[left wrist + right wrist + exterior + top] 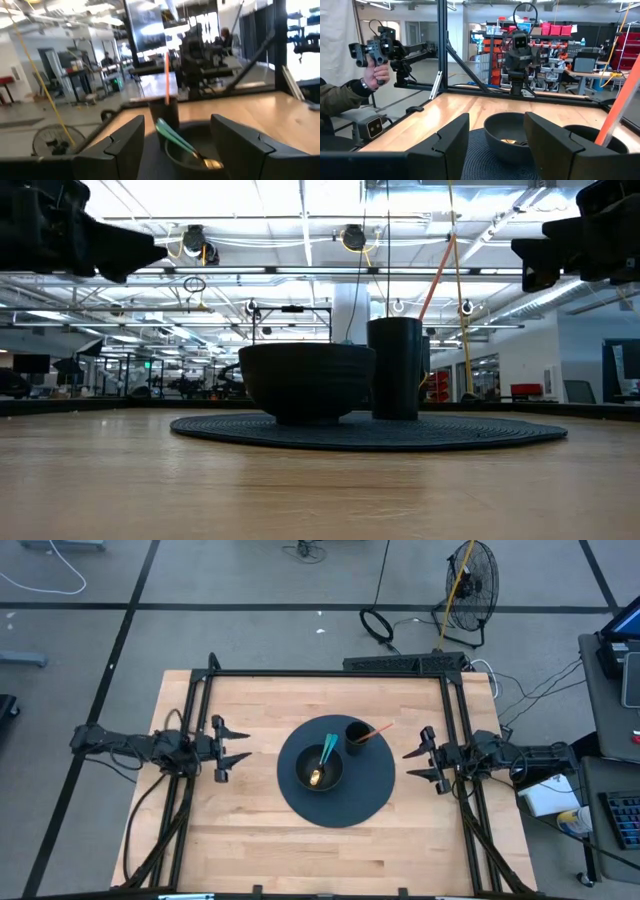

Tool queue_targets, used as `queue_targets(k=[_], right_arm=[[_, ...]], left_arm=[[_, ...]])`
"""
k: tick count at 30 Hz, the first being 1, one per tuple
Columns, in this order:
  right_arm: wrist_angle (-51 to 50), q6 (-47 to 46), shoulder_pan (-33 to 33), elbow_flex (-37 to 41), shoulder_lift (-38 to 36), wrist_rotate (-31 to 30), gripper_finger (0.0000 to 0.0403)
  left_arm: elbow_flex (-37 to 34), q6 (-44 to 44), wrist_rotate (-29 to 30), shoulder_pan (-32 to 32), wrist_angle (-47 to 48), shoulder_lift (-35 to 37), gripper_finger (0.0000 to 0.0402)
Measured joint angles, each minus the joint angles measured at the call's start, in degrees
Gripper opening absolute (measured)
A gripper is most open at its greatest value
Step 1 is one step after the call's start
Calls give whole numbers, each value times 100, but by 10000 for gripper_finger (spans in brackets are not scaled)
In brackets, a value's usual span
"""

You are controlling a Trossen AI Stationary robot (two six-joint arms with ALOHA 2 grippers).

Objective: Pick & Place Utensil
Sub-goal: Return to Home Position

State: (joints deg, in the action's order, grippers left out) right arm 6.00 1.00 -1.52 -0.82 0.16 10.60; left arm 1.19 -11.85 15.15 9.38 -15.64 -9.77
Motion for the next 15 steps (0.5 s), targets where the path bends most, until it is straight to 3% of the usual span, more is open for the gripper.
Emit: queue_targets(k=[6,10,15], right_arm=[[-17,-60,0,0,0,1,187],[-18,-7,0,0,0,-1,187],[-1,43,0,0,2,-1,187]], left_arm=[[233,-94,-17,8,767,590,232],[315,-47,-325,8,1298,972,232],[306,57,-466,8,1357,946,232]])
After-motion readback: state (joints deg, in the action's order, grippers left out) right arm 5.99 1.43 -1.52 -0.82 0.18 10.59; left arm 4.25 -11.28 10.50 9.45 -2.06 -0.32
